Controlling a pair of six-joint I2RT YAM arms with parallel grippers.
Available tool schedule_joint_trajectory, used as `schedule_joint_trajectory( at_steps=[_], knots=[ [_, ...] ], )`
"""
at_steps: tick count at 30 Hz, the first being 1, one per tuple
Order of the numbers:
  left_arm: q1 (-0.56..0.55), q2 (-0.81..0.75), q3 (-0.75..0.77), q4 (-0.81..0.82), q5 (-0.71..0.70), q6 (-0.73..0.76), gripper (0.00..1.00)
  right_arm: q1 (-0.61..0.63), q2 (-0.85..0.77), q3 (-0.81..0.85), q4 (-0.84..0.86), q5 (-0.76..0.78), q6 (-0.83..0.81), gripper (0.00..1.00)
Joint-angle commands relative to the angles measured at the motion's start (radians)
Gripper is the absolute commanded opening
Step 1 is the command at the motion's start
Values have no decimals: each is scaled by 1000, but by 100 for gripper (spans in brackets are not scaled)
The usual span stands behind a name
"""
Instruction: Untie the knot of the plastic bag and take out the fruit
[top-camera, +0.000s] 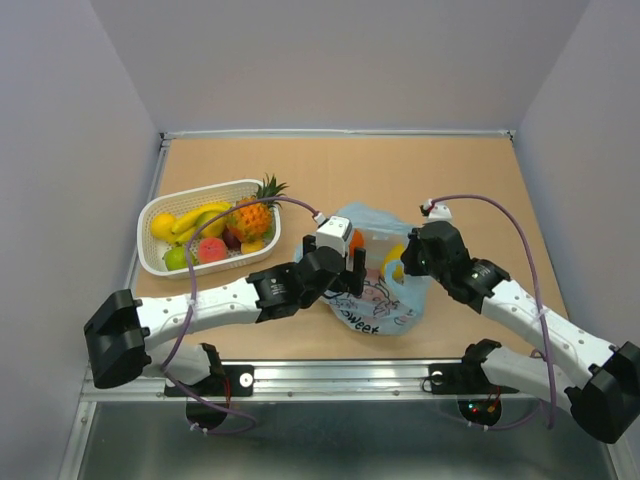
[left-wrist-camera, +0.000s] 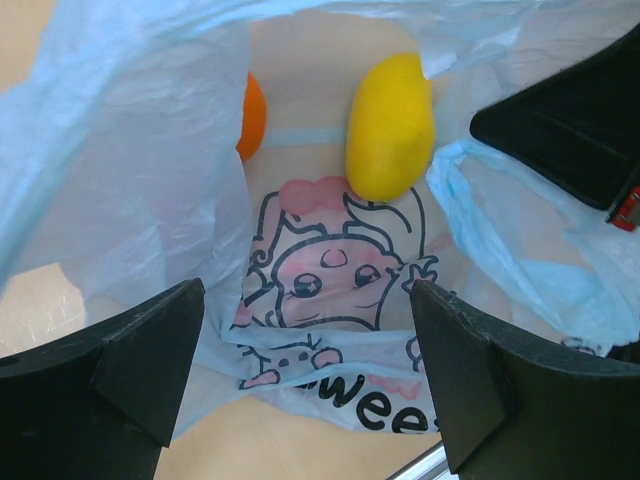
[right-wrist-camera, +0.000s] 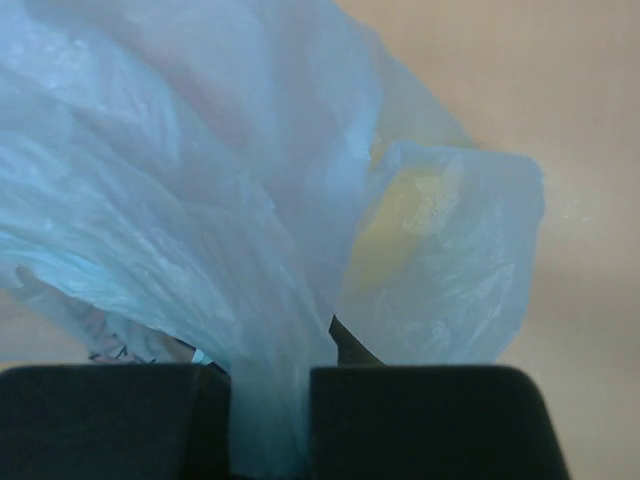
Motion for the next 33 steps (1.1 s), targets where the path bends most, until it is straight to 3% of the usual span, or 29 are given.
schedule_joint_trajectory(
  at_steps=[1, 3, 7, 10, 22, 33],
  knots=[
    [-10, -2, 42, 68, -51, 6, 95, 34, -23, 56, 7, -98, 8, 0],
    [-10, 4, 41, 77, -54, 4, 95, 34, -28, 41, -6, -32, 20, 0],
    [-10, 62, 56, 99, -40, 19, 95, 35, -23, 12, -65, 263, 100, 1],
    [-15, 119, 82, 125, -36, 59, 95, 32, -8, -11, -75, 369, 146, 2],
    [-16, 370, 257, 185, -42, 186, 92, 32, 8, -57, -78, 424, 179, 3],
    [-16, 591, 383, 269, 3, 256, 92, 31, -31, -130, -82, 356, 285, 6]
  ],
)
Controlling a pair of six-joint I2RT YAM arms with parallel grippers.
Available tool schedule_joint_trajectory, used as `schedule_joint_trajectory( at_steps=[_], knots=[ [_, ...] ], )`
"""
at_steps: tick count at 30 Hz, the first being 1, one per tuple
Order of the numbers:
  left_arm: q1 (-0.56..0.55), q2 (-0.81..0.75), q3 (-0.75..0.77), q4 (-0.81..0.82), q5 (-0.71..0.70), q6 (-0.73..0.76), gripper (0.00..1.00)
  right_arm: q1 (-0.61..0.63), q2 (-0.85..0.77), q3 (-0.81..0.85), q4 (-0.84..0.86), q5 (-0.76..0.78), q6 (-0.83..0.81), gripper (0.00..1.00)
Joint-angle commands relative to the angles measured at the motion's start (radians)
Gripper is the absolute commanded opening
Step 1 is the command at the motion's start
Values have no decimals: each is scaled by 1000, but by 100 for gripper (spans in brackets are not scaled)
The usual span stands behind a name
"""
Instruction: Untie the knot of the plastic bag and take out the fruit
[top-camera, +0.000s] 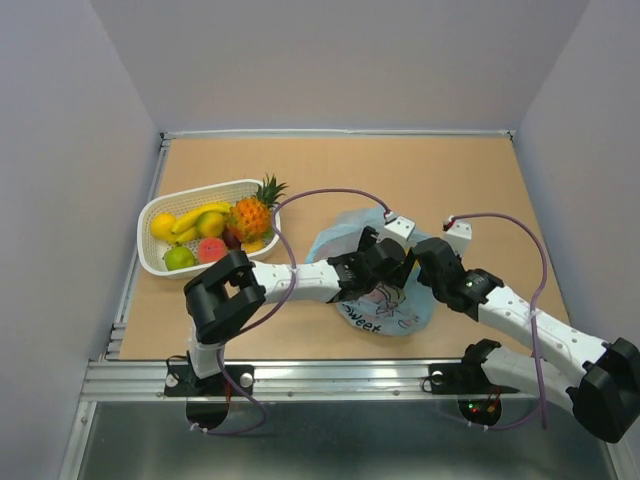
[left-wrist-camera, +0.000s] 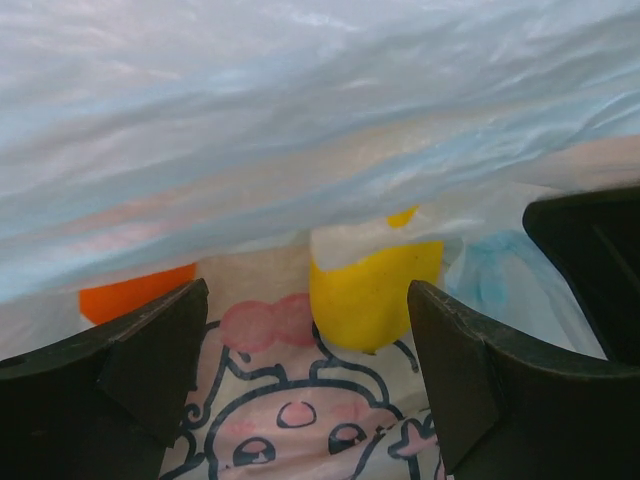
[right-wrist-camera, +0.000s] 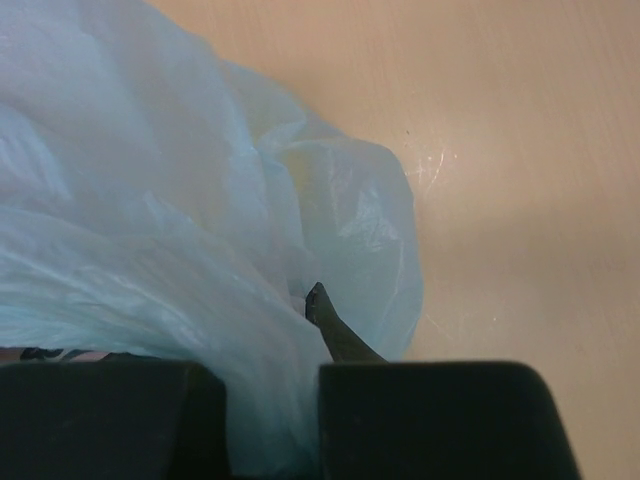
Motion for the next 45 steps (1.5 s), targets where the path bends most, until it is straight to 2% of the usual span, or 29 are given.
schedule_joint_trajectory(
  at_steps=[1, 9, 12, 15, 16, 17, 18, 21, 24, 30, 41, 45],
  knots=[
    [-3, 45, 59, 71, -3, 41, 93, -2, -31, -26, 8, -12, 58, 6],
    [-1, 161, 85, 153, 141, 55, 94, -2, -57, -43, 10, -22, 72, 6],
    [-1, 181, 84, 157, 148, 47, 91, -2, -61, -47, 10, -26, 76, 6],
    [-1, 176, 65, 163, 127, 39, 77, -4, -69, -49, 10, -21, 76, 6],
    [-1, 159, 56, 170, 116, 39, 68, -2, -72, -49, 10, -19, 76, 6],
    [-1, 150, 47, 177, 110, 39, 63, -2, -74, -47, 10, -18, 75, 6],
    [-1, 139, 32, 179, 96, 39, 50, -2, -74, -49, 10, -18, 75, 6],
    [-1, 84, -4, 185, 75, 50, 21, -4, -78, -49, 10, -12, 76, 6],
    [-1, 24, -37, 162, 76, 48, 12, -4, -80, -41, 8, 7, 69, 6],
    [-3, -147, -153, 104, 93, 18, 4, -5, -71, -18, 8, 57, 43, 6],
    [-3, -483, -306, -166, 254, -44, 4, -20, -8, 45, 10, 146, -9, 6],
    [-1, -603, -370, -197, 334, -50, 4, -34, 40, 85, 11, 149, -20, 6]
  ],
)
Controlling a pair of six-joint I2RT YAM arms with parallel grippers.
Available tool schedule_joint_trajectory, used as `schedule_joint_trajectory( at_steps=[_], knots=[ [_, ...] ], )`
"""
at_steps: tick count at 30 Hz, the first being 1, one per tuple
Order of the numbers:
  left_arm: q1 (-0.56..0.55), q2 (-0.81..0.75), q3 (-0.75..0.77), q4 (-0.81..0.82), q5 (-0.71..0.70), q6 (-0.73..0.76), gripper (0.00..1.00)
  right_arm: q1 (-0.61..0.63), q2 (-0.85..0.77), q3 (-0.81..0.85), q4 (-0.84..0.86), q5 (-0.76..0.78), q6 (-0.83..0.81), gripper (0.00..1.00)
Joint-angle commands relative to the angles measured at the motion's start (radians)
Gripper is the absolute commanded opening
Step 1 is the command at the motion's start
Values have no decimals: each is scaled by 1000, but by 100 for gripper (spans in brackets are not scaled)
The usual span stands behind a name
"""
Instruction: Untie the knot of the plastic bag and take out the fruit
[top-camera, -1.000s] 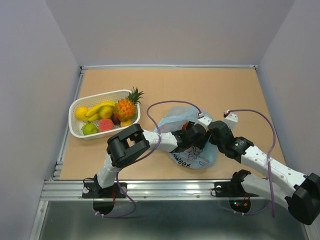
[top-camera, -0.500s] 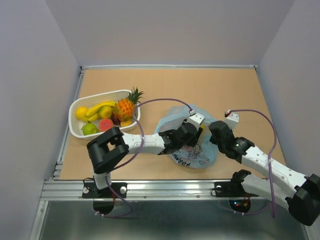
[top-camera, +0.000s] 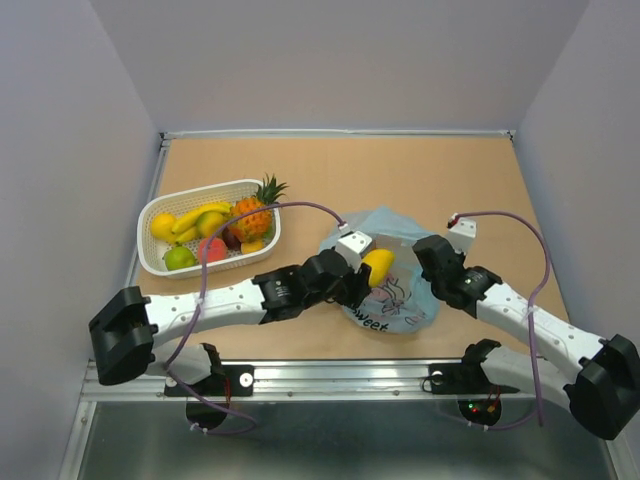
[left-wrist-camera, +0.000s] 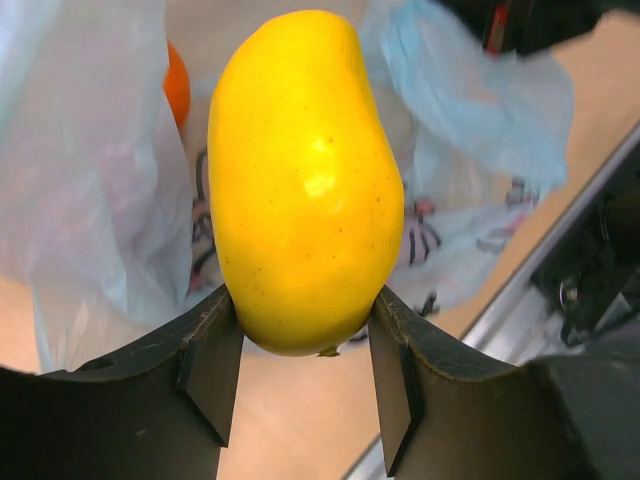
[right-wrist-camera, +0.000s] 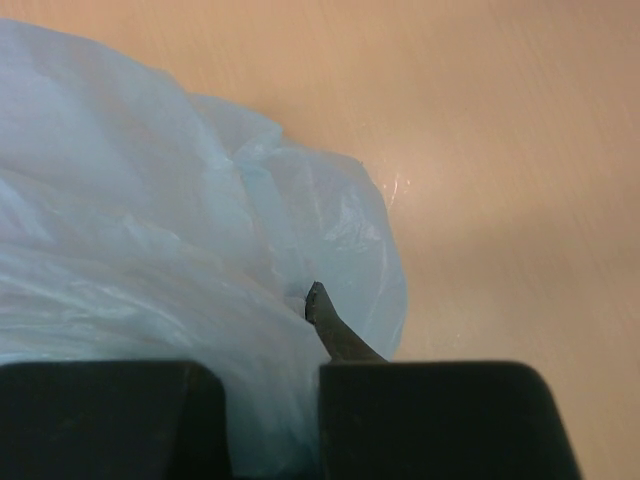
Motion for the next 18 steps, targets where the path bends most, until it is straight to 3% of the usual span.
schedule_joint_trajectory(
  at_steps=[1, 6, 9, 10, 13, 18],
  knots=[
    [-1, -137, -50, -91, 90, -23, 4, -18, 37, 96, 13, 63, -26, 6],
    [51, -261, -47, -176, 29, -56, 4, -24, 77, 125, 23, 63, -42, 6],
    [211, -337, -20, -239, -11, -80, 4, -25, 66, 117, 29, 34, -50, 6],
    [212, -354, -16, -249, -19, -88, 4, -25, 62, 114, 27, 24, -50, 6],
    [441, -406, -1, -300, -61, -114, 5, -25, 27, 93, 27, -5, -55, 6],
    [693, -432, 22, -389, -103, -131, 5, -25, -29, 67, 27, -39, -72, 6]
  ],
)
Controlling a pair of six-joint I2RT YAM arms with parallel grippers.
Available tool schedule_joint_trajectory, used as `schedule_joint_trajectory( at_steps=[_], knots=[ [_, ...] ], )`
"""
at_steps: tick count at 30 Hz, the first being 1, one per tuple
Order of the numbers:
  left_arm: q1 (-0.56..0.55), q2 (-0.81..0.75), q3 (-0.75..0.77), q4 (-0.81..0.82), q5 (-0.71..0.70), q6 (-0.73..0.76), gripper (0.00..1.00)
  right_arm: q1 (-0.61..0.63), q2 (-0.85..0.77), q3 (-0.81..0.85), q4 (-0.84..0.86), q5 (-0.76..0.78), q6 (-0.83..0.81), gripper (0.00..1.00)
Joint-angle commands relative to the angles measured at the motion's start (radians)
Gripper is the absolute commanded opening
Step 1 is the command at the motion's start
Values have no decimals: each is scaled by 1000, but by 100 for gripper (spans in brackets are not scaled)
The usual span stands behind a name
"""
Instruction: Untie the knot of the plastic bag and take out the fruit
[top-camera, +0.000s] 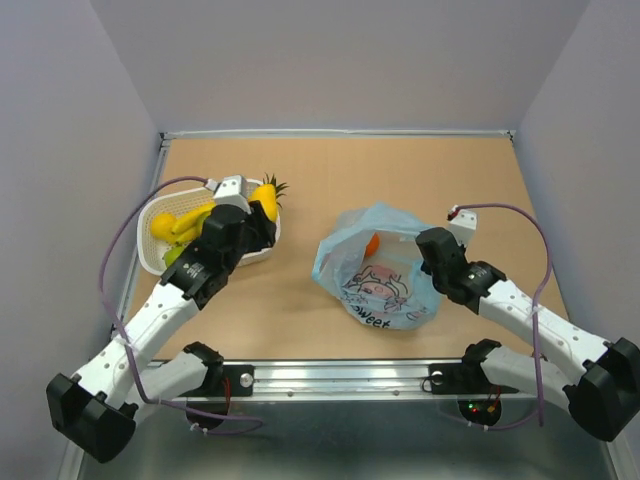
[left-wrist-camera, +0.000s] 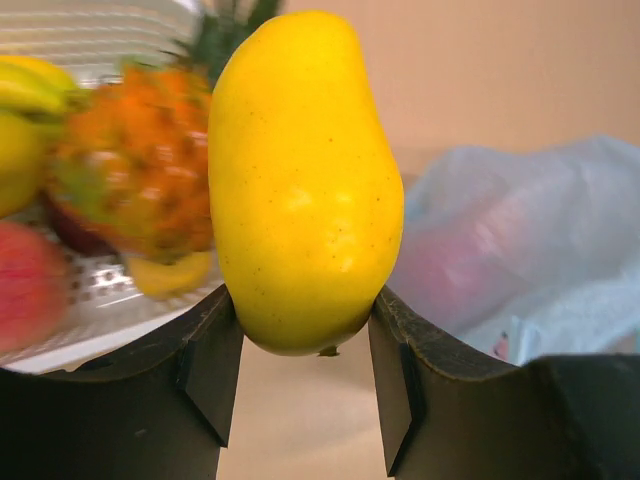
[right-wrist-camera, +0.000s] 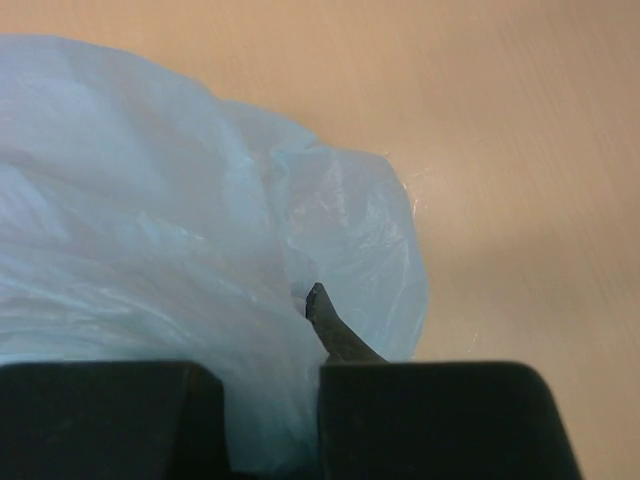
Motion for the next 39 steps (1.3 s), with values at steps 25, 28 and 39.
schedule_joint_trajectory(
  at_steps=[25, 28, 39],
  knots=[
    [687, 74, -64, -12, 4, 78, 91, -5, -69, 14, 25, -75, -62, 13],
    [685, 69, -66, -15, -2, 78, 98, -5, -66, 23, 25, -87, -71, 19],
    [685, 20, -69, -3, 42, 112, 99, -5, -81, 112, 14, -202, -184, 96]
  ],
)
